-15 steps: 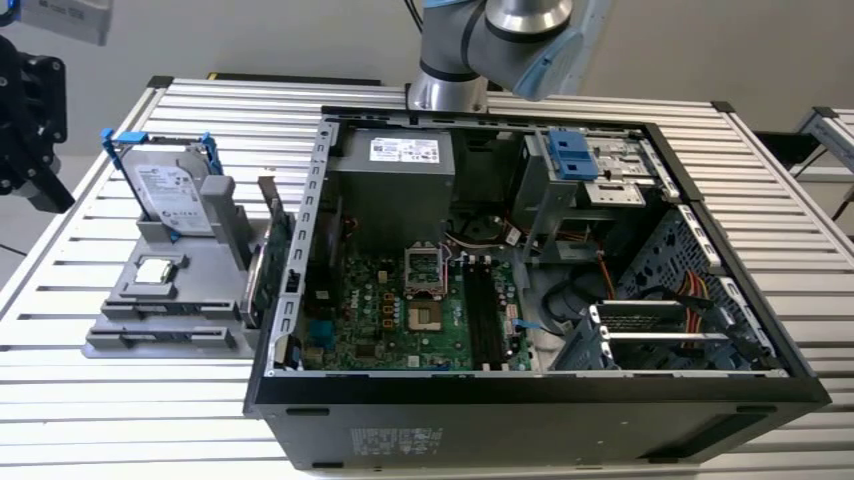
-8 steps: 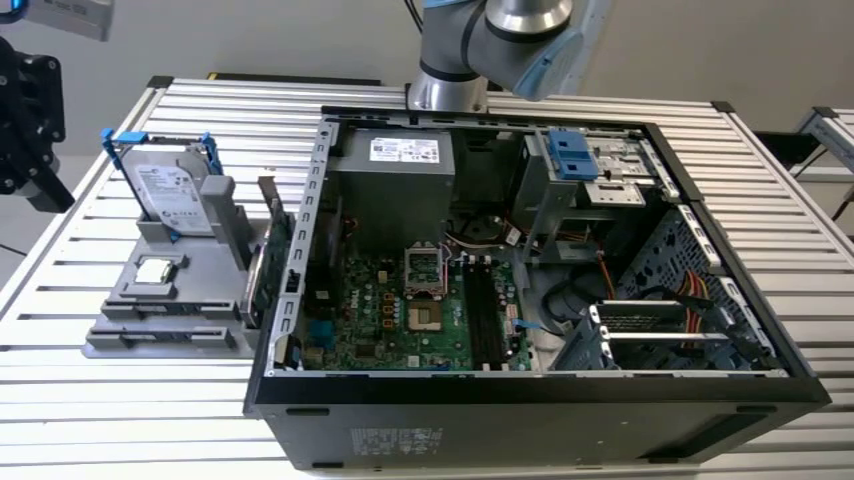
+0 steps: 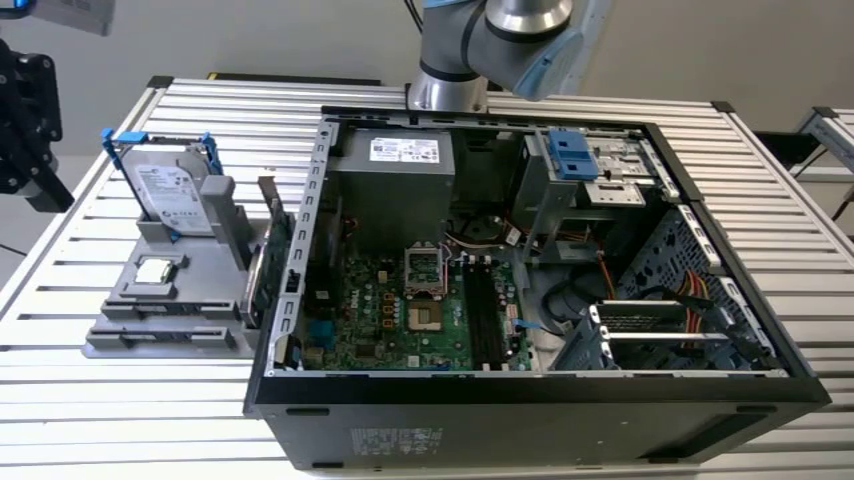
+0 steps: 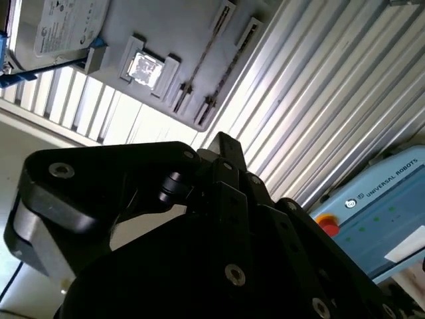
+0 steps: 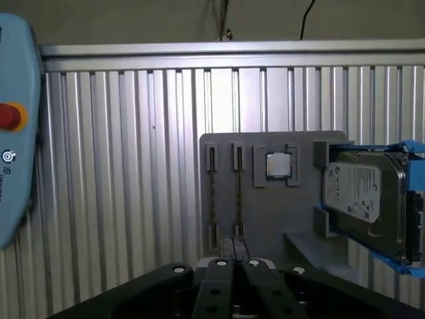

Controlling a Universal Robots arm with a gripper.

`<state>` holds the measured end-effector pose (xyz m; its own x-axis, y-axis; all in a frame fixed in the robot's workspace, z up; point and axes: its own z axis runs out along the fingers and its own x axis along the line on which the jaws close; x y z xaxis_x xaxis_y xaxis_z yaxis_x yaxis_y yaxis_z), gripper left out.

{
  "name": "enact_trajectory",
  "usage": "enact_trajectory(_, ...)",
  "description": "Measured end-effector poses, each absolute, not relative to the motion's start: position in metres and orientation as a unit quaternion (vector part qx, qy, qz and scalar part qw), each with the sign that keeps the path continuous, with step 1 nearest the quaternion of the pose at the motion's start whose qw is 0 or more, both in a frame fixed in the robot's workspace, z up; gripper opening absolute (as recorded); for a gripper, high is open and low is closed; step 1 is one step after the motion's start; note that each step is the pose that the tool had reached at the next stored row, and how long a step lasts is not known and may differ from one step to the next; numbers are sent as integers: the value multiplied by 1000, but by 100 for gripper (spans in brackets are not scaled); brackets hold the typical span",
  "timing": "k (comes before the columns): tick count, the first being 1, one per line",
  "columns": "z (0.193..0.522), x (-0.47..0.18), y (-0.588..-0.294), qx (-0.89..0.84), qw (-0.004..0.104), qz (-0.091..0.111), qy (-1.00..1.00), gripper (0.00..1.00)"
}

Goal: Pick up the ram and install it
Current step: 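Pick up the ram and move it above insertion slot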

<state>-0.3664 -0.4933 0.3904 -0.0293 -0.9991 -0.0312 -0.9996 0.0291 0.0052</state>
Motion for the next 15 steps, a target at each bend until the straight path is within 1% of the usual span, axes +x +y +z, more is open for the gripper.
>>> enact_trajectory(15,390,-366,-493,-734,9,13,679,0)
